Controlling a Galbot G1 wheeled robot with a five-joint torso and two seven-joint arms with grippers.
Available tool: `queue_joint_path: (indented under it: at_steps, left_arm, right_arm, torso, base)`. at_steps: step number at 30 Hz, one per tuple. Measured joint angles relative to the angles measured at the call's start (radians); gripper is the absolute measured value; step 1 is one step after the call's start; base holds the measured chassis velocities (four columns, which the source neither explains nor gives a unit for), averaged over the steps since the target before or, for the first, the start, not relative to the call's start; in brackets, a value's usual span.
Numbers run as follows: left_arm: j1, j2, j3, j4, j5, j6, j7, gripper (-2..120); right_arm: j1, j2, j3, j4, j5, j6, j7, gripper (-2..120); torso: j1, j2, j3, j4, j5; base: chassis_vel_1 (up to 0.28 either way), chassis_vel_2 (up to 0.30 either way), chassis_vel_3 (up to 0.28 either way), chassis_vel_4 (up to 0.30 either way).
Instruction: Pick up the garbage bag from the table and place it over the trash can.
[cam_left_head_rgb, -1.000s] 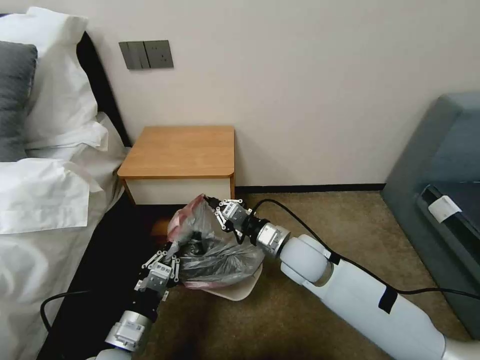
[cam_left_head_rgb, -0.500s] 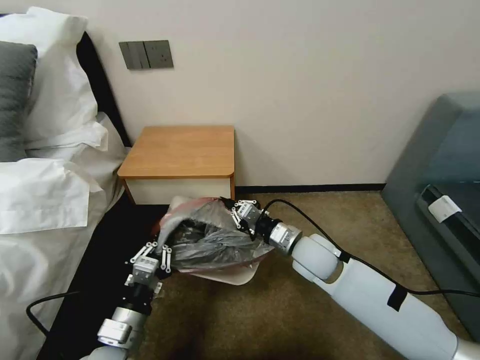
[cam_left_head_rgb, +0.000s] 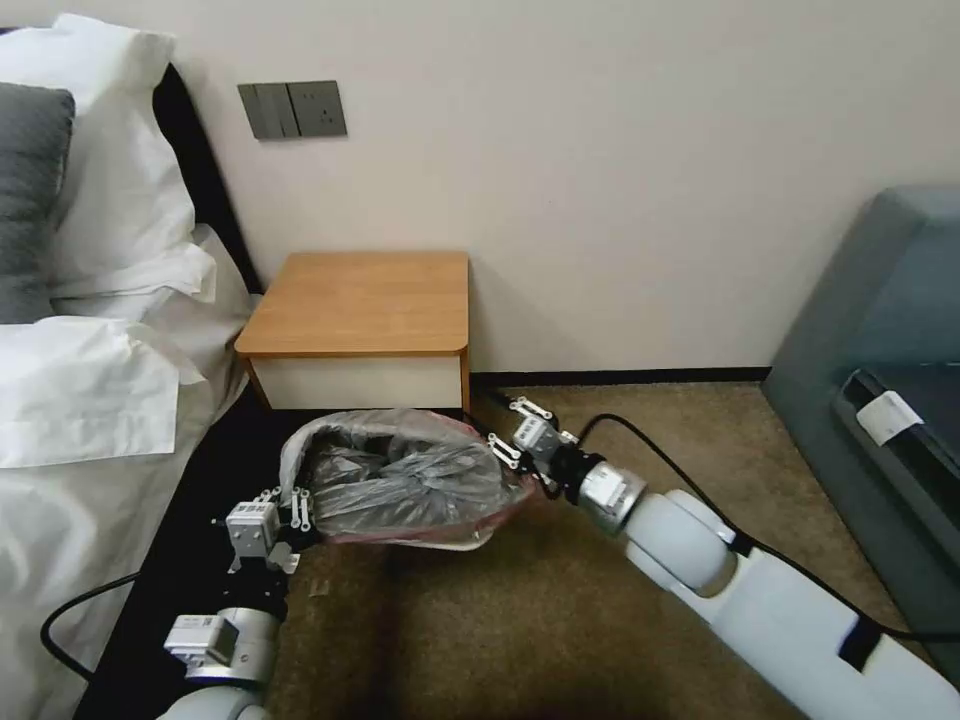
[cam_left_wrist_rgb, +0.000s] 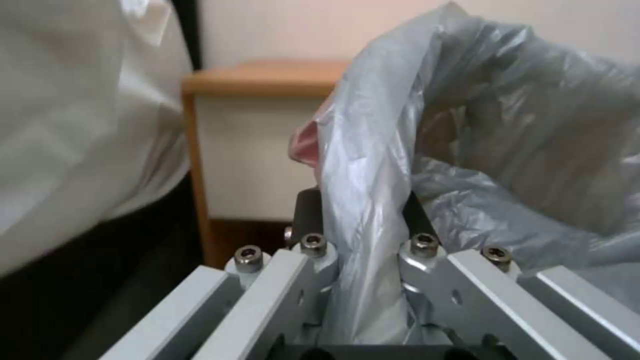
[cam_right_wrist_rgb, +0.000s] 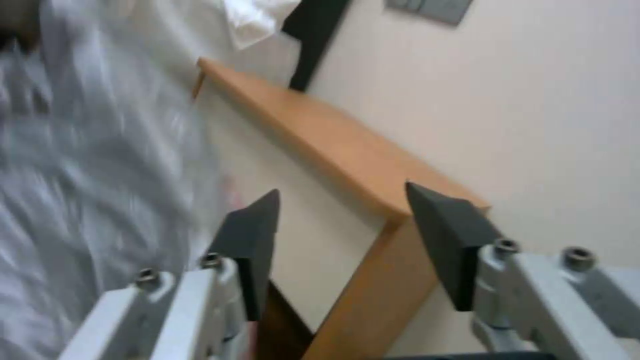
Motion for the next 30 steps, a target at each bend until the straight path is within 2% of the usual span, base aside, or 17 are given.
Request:
queue_joint_path:
  at_steps: [1, 3, 5, 7, 8, 9, 10, 11, 12, 13, 16, 18, 20, 23, 27, 28, 30]
  left_arm:
    - [0.000, 0.000, 0.000, 0.000, 0.000, 0.000, 0.000, 7]
    - [0.002, -0.010, 0.001, 0.009, -0.006, 0.008, -0.015, 7]
    - [0.003, -0.013, 0.002, 0.011, -0.008, 0.009, -0.020, 7]
    - [0.009, -0.022, 0.005, 0.011, -0.019, 0.016, -0.041, 7]
    - [0.009, -0.022, 0.005, 0.011, -0.019, 0.016, -0.041, 7]
    - [0.011, -0.024, 0.006, 0.010, -0.025, 0.018, -0.047, 7]
    - [0.016, -0.029, 0.006, 0.001, -0.050, 0.021, -0.062, 7]
    - [0.016, -0.029, 0.006, 0.001, -0.050, 0.021, -0.062, 7]
    - [0.019, -0.030, 0.006, -0.002, -0.060, 0.021, -0.068, 7]
    - [0.022, -0.031, 0.006, -0.006, -0.074, 0.019, -0.079, 7]
    - [0.024, -0.032, 0.006, -0.007, -0.079, 0.016, -0.085, 7]
    - [0.025, -0.039, 0.006, -0.010, -0.087, 0.002, -0.093, 7]
    - [0.025, -0.041, 0.006, -0.012, -0.088, -0.003, -0.094, 7]
    - [0.020, -0.057, 0.011, -0.016, -0.091, -0.010, -0.095, 7]
    - [0.016, -0.062, 0.014, -0.017, -0.091, -0.010, -0.095, 7]
    - [0.015, -0.062, 0.015, -0.020, -0.092, -0.010, -0.094, 7]
    - [0.015, -0.061, 0.013, -0.020, -0.093, -0.011, -0.093, 7]
  right_arm:
    - [0.000, 0.000, 0.000, 0.000, 0.000, 0.000, 0.000, 57]
    - [-0.034, -0.007, 0.045, 0.035, 0.021, 0.009, 0.012, 69]
    - [-0.051, -0.007, 0.066, 0.052, 0.036, 0.010, 0.019, 72]
    - [-0.111, 0.006, 0.124, 0.112, 0.133, -0.028, 0.055, 86]
    - [-0.111, 0.006, 0.124, 0.112, 0.133, -0.028, 0.055, 86]
    - [-0.133, 0.011, 0.131, 0.135, 0.185, -0.057, 0.082, 89]
    - [-0.188, 0.022, 0.140, 0.205, 0.333, -0.139, 0.173, 96]
    - [-0.188, 0.022, 0.140, 0.205, 0.333, -0.139, 0.173, 96]
    - [-0.209, 0.028, 0.140, 0.232, 0.394, -0.170, 0.210, 97]
    - [-0.245, 0.045, 0.140, 0.283, 0.517, -0.232, 0.315, 99]
    - [-0.260, 0.055, 0.140, 0.308, 0.574, -0.259, 0.366, 100]
    - [-0.297, 0.100, 0.146, 0.367, 0.751, -0.330, 0.503, 100]
    - [-0.305, 0.122, 0.149, 0.380, 0.806, -0.348, 0.539, 100]
    - [-0.333, 0.231, 0.171, 0.383, 0.952, -0.388, 0.624, 100]
    - [-0.349, 0.295, 0.183, 0.360, 0.968, -0.390, 0.632, 100]
    - [-0.364, 0.352, 0.191, 0.332, 0.967, -0.389, 0.631, 100]
    - [-0.375, 0.396, 0.196, 0.298, 0.952, -0.385, 0.624, 100]
  torso:
    - [0.000, 0.000, 0.000, 0.0000, 0.0000]
    - [0.000, 0.000, 0.000, 0.0002, -0.0002]
    - [0.000, 0.000, 0.000, 0.0004, -0.0001]
    - [0.000, 0.000, 0.000, 0.0003, -0.0003]
    - [0.000, 0.000, 0.000, 0.0003, -0.0003]
    - [0.000, 0.000, 0.000, 0.0002, -0.0001]
    - [0.000, 0.000, 0.000, 0.0004, -0.0003]
    - [0.000, 0.000, 0.000, 0.0004, -0.0003]
    - [0.000, 0.000, 0.000, 0.0001, -0.0003]
    - [0.000, 0.000, 0.000, 0.0002, -0.0002]
    - [0.000, 0.000, 0.000, -0.0001, 0.0001]
    - [0.000, 0.000, 0.000, 0.0000, -0.0006]
    - [0.000, 0.000, 0.000, 0.0000, -0.0004]
    - [0.000, 0.000, 0.000, 0.0003, -0.0001]
    - [0.000, 0.000, 0.000, 0.0002, -0.0003]
    - [0.000, 0.000, 0.000, 0.0001, -0.0001]
    - [0.000, 0.000, 0.000, 0.0003, -0.0003]
  base:
    - [0.000, 0.000, 0.000, 0.000]
    - [0.000, 0.000, 0.000, 0.000]
    - [0.000, 0.000, 0.000, 0.000]
    - [0.000, 0.000, 0.000, 0.000]
    - [0.000, 0.000, 0.000, 0.000]
    - [0.000, 0.000, 0.000, 0.000]
    - [0.000, 0.000, 0.000, 0.000]
    - [0.000, 0.000, 0.000, 0.000]
    - [0.000, 0.000, 0.000, 0.000]
    - [0.000, 0.000, 0.000, 0.000]
    - [0.000, 0.000, 0.000, 0.000]
    - [0.000, 0.000, 0.000, 0.000]
    - [0.000, 0.000, 0.000, 0.000]
    - [0.000, 0.000, 0.000, 0.000]
    - [0.000, 0.000, 0.000, 0.000]
    - [0.000, 0.000, 0.000, 0.000]
    - [0.000, 0.000, 0.000, 0.000]
